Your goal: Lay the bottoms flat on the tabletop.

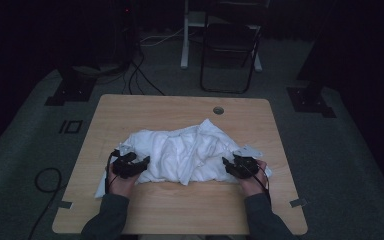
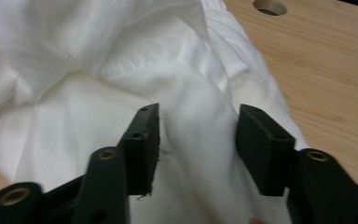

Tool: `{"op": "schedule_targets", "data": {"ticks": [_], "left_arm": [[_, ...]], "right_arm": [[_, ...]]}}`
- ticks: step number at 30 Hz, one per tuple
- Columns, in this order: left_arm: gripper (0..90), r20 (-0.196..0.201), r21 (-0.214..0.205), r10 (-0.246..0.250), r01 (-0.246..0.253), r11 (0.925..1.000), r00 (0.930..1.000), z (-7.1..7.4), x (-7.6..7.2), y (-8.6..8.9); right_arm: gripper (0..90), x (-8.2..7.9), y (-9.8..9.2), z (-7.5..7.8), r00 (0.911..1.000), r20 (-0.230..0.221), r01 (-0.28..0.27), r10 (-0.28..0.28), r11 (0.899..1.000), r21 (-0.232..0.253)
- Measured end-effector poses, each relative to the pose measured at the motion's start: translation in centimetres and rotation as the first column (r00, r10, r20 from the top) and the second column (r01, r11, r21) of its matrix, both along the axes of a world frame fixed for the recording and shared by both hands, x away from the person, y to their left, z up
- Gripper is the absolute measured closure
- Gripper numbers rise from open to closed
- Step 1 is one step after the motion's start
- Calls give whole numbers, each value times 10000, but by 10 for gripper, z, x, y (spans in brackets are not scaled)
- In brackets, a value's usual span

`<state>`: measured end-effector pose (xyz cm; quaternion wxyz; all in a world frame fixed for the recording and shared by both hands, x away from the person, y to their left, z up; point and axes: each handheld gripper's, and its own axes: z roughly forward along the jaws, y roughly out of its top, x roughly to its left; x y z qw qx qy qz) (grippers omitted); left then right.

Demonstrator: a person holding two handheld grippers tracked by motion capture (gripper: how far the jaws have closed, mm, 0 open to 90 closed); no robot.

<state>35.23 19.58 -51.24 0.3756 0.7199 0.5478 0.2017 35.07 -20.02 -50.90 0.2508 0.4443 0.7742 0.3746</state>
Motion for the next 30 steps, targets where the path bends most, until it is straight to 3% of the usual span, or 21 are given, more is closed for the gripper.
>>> {"op": "schedule_targets", "data": {"ticks": [3, 8, 9, 10, 11, 12, 13, 15, 18, 19, 20, 23, 25, 26, 27, 28, 30], "left_arm": [[396, -240, -85, 139, -141, 9999, 9996, -6, 12, -4], [431, -721, -15, 132, -133, 9999, 9973, -19, 22, -10], [552, -836, 6, 95, -95, 10000, 9965, -21, 23, -12], [552, -842, 86, 32, -25, 10000, 9964, -22, 23, -12], [620, -858, 144, -64, 77, 9999, 9963, -22, 23, -13], [730, -878, 128, -117, 129, 9998, 9961, -21, 23, -12], [779, -859, 74, -179, 186, 9998, 9961, -20, 22, -12], [859, -742, -88, -276, 271, 9996, 9969, -14, 17, -10], [864, -279, -294, -588, 580, 9979, 9979, 2, 3, -7], [865, 39, -443, -840, 841, 9955, 9965, 14, -11, -3], [865, 39, -443, -840, 841, 9955, 9965, 14, -11, -3], [866, 352, -518, -1236, 1253, 9908, 9917, 27, -38, 1], [866, 449, -550, -1380, 1404, 9886, 9894, 30, -54, 3], [866, 364, -563, -1456, 1475, 9875, 9887, 30, -63, 4], [866, 257, -543, -1521, 1533, 9867, 9880, 27, -72, 5], [866, 83, -466, -1586, 1589, 9862, 9873, 24, -79, 6], [865, -450, -346, -1667, 1652, 9856, 9850, 13, -92, 8]], "right_arm": [[390, 17, 9, -5, 9990, -406, 187, -187, 9998, -11], [361, 28, 13, -13, 9967, -784, 194, -192, 9998, 15], [372, 33, 14, -19, 9940, -1066, 236, -235, 9997, -4], [372, 33, 14, -19, 9940, -1066, 236, -235, 9997, -4], [388, 35, 14, -21, 9928, -1181, 201, -201, 9998, -4], [443, 36, 14, -23, 9909, -1345, 112, -108, 9999, 19], [508, 36, 14, -24, 9898, -1423, 50, -49, 10000, 2], [771, 32, 12, -19, 9897, -1426, -87, 86, 10000, -4], [816, 25, 8, -12, 9911, -1310, -227, 242, 9997, 134], [824, 15, 5, -3, 9933, -1045, -469, 485, 9987, 178], [824, 15, 5, -3, 9933, -1045, -469, 485, 9987, 178], [826, -4, -2, 8, 9932, -792, -837, 854, 9962, 250], [825, -25, -9, 14, 9899, -703, -1217, 1234, 9921, 290], [825, -25, -9, 14, 9899, -703, -1217, 1234, 9921, 290], [825, -39, -13, 13, 9852, -848, -1477, 1487, 9889, 184], [825, -39, -13, 13, 9852, -848, -1477, 1487, 9889, 184], [824, -53, -17, 6, 9789, -1170, -1674, 1674, 9858, 104]]}}
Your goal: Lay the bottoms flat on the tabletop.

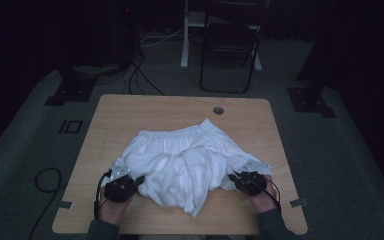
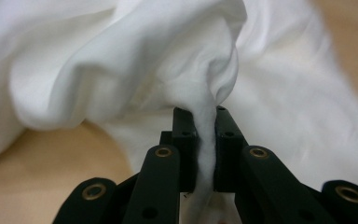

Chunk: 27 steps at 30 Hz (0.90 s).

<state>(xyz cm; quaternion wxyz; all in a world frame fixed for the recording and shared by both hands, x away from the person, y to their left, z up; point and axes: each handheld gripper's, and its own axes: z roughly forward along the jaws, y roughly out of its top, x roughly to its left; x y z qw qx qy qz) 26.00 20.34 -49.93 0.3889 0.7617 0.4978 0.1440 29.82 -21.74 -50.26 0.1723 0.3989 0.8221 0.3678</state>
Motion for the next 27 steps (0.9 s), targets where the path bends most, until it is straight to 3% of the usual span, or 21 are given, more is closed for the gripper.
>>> {"op": "schedule_targets", "data": {"ticks": [3, 4, 5, 11, 15, 19, 20, 22, 23, 24, 26, 27], "left_arm": [[855, -616, 433, -28, 55, 9990, 9981, -19, -11, 0], [855, -726, 524, 34, 4, 9986, 9974, -23, -11, 1], [841, -1077, 521, 233, -177, 9985, 9939, -30, -8, 1], [816, -902, 776, 374, -304, 9965, 9952, -33, 8, 1], [807, -515, 1012, 354, -300, 9944, 9980, -35, 34, 2], [782, -189, 1045, 442, -420, 9936, 9988, -37, 70, 4], [782, -84, 1041, 455, -444, 9936, 9989, -37, 79, 4], [777, 34, 1038, 558, -558, 9930, 9984, -38, 97, 4], [770, 73, 1071, 635, -639, 9922, 9980, -38, 105, 3], [770, 115, 1132, 699, -707, 9911, 9975, -38, 113, 2], [766, 175, 1263, 819, -834, 9885, 9965, -38, 127, 0], [761, 195, 1295, 978, -995, 9866, 9950, -37, 141, -1]], "right_arm": [[816, -18, -6, -21, 9976, -668, -214, 194, 9993, -299], [816, -18, -6, -21, 9976, -668, -214, 194, 9993, -299], [804, -20, -7, -32, 9956, -914, -240, 209, 9992, -328], [790, -12, -4, -35, 9956, -938, -14, 6, 10000, -81], [784, 2, 1, -36, 9965, -774, 297, -301, 9995, -70], [781, 27, 7, -37, 9954, -532, 792, -795, 9968, -77], [781, 27, 7, -37, 9954, -532, 792, -795, 9968, -77], [780, 40, 9, -38, 9938, -472, 1002, -1003, 9950, -59], [779, 55, 12, -38, 9911, -412, 1261, -1264, 9920, -99], [779, 55, 12, -38, 9911, -412, 1261, -1264, 9920, -99], [777, 70, 15, -38, 9891, -355, 1424, -1428, 9897, -144], [774, 84, 18, -37, 9868, -303, 1587, -1594, 9870, -241]]}}
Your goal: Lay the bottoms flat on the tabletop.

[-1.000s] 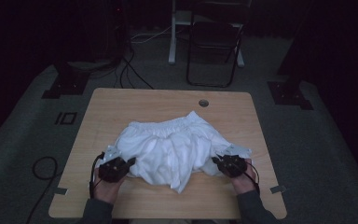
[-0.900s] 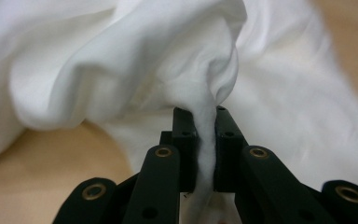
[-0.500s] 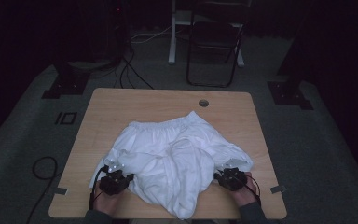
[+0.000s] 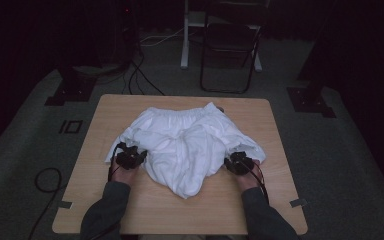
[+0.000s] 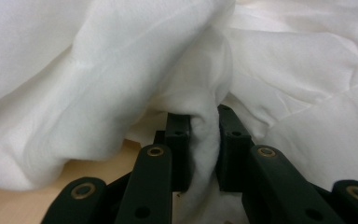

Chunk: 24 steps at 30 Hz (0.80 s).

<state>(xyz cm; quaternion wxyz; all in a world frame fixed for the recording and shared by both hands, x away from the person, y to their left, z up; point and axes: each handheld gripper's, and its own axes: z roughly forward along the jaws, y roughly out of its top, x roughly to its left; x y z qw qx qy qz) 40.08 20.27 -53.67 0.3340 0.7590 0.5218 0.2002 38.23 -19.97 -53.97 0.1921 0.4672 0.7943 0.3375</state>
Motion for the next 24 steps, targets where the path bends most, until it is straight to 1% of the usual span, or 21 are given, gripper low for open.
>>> {"op": "schedule_targets", "data": {"ticks": [1, 2, 3, 5, 6, 8, 9, 11, 12, 13, 14, 15, 16, 17, 18, 19, 20, 21, 22, 24], "left_arm": [[758, 0, 0, 0, 0, 10000, 10000, 0, 0, 0], [752, 10, 50, 184, -184, 9998, 9998, 0, 11, 0], [745, 10, 50, 184, -184, 9998, 9998, 0, 11, 0], [738, -64, 15, 390, -390, 9992, 9992, 1, 20, 0], [728, -174, -63, 552, -553, 9984, 9983, 1, 22, 1], [686, -324, -143, 757, -762, 9970, 9966, 3, 22, 1], [656, -363, -61, 810, -813, 9967, 9960, 4, 20, 0], [616, -413, 22, 755, -755, 9971, 9963, 7, 13, 1], [575, -345, -9, 773, -774, 9970, 9964, 9, 8, 2], [575, -296, -97, 768, -771, 9970, 9966, 10, 3, 4], [564, -327, -145, 766, -771, 9969, 9965, 10, -1, 6], [564, -303, -175, 789, -794, 9967, 9964, 11, -7, 8], [549, -268, -210, 779, -785, 9967, 9966, 11, -12, 10], [549, -276, -226, 732, -738, 9970, 9969, 11, -18, 12], [534, -220, -263, 754, -760, 9968, 9969, 11, -25, 14], [534, -182, -350, 764, -770, 9964, 9969, 10, -32, 17], [516, -119, -376, 828, -832, 9958, 9965, 9, -46, 22], [513, -119, -376, 828, -832, 9958, 9965, 9, -46, 22], [513, -85, -464, 901, -904, 9948, 9959, 7, -51, 24], [499, -90, -429, 977, -980, 9943, 9952, 4, -61, 28]], "right_arm": [[774, 0, 0, 0, 10000, 0, 0, 0, 10000, 0], [773, 14, 2, 0, 10000, 9, 75, -75, 10000, -25], [773, 14, 2, 0, 10000, 9, 75, -75, 10000, -25], [772, 25, 4, 0, 9997, -51, 223, -222, 9997, 49], [773, 29, 5, 0, 9997, -37, 246, -245, 9997, 57], [776, 33, 6, 0, 9995, -34, 305, -305, 9995, 47], [784, 34, 7, 1, 9995, -85, 311, -311, 9995, 7], [812, 32, 7, 2, 9998, -158, 146, -146, 9999, -42], [819, 26, 6, 4, 9999, -128, -39, 37, 9999, -128], [819, 26, 6, 4, 9999, -128, -39, 37, 9999, -128], [818, 18, 3, 6, 9999, -101, -95, 95, 10000, 16], [818, 18, 3, 6, 9999, -101, -95, 95, 10000, 16], [817, 9, 0, 9, 9998, -62, -168, 169, 9998, 97], [817, 9, 0, 9, 9998, -62, -168, 169, 9998, 97], [801, 0, -2, 12, 9996, -83, -268, 268, 9996, 34], [801, 0, -2, 12, 9996, -83, -268, 268, 9996, 34], [715, -7, -4, 16, 9998, -14, -221, 221, 9997, 42], [715, -7, -4, 16, 9998, -14, -221, 221, 9997, 42], [673, -10, -5, 19, 9999, 82, -130, 130, 9999, 12], [589, -15, -7, 27, 9995, 314, -2, -6, 9997, 235]]}}
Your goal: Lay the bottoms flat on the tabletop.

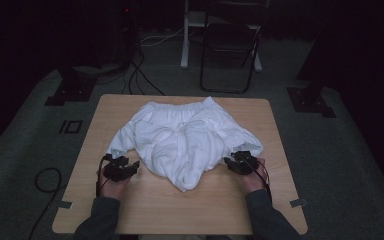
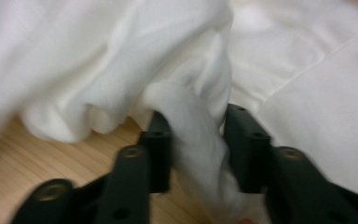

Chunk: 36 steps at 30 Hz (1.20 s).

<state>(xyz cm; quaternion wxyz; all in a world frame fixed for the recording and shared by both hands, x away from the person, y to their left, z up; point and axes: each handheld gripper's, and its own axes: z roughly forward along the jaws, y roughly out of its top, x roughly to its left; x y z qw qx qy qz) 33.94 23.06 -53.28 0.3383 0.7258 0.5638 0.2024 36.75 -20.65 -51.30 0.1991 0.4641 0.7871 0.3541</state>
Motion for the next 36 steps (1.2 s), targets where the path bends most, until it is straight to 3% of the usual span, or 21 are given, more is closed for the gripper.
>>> {"op": "schedule_targets", "data": {"ticks": [4, 7, 11, 13, 14, 16, 18, 19, 22, 23, 24, 26, 29, 33, 34, 35, 36], "left_arm": [[464, -38, 198, 172, -171, 9997, 9998, -4, -13, 0], [463, -46, 379, 61, -59, 9993, 10000, -6, -18, -3], [453, 119, 731, -83, 75, 9973, 9999, -8, -21, -11], [445, 288, 932, -210, 182, 9955, 9994, -10, -22, -14], [434, 366, 921, -289, 254, 9954, 9989, -10, -22, -15], [432, 503, 861, -370, 326, 9958, 9981, -12, -21, -16], [430, 510, 869, -383, 338, 9956, 9980, -12, -21, -16], [428, 513, 878, -387, 341, 9956, 9979, -12, -20, -16], [427, 509, 883, -394, 348, 9955, 9979, -12, -20, -16], [427, 511, 886, -390, 344, 9955, 9979, -12, -20, -16], [427, 511, 886, -390, 344, 9955, 9979, -12, -20, -16], [427, 509, 884, -389, 343, 9955, 9979, -12, -20, -16], [424, 506, 887, -401, 355, 9954, 9979, -12, -20, -16], [423, 501, 887, -396, 350, 9954, 9980, -12, -20, -16], [423, 502, 887, -395, 349, 9954, 9980, -12, -20, -16], [423, 508, 879, -389, 343, 9955, 9980, -12, -20, -16], [423, 519, 868, -386, 340, 9957, 9979, -12, -20, -16]], "right_arm": [[517, -7, 6, 23, 9973, 716, 148, -167, 9995, 269], [506, -7, 10, 31, 9954, 927, 212, -242, 9992, 340], [493, 3, 26, 37, 9957, 927, -148, 87, 9977, 657], [483, 13, 35, 35, 9966, 814, -200, 143, 9973, 700], [465, 25, 43, 32, 9975, 703, -144, 85, 9964, 841], [456, 32, 46, 31, 9983, 585, -81, 27, 9957, 928], [445, 40, 49, 31, 9989, 462, -21, -28, 9944, 1060], [396, 57, 55, 30, 9997, 229, -14, -17, 9907, 1363], [376, 69, 60, 28, 9999, -95, 58, -45, 9895, 1443], [435, 77, 64, 25, 9994, -335, 57, -11, 9907, 1360], [435, 77, 64, 25, 9994, -335, 57, -11, 9907, 1360], [638, 80, 67, 20, 9971, -693, -212, 301, 9920, 1247], [859, 69, 66, 18, 9963, -665, -486, 547, 9948, 900], [872, 42, 55, 24, 9971, -277, -685, 707, 9950, 721], [872, 26, 47, 27, 9966, -115, -807, 817, 9943, 695], [872, 26, 47, 27, 9966, -115, -807, 817, 9943, 695], [872, 7, 39, 29, 9958, 34, -917, 916, 9937, 643]]}}
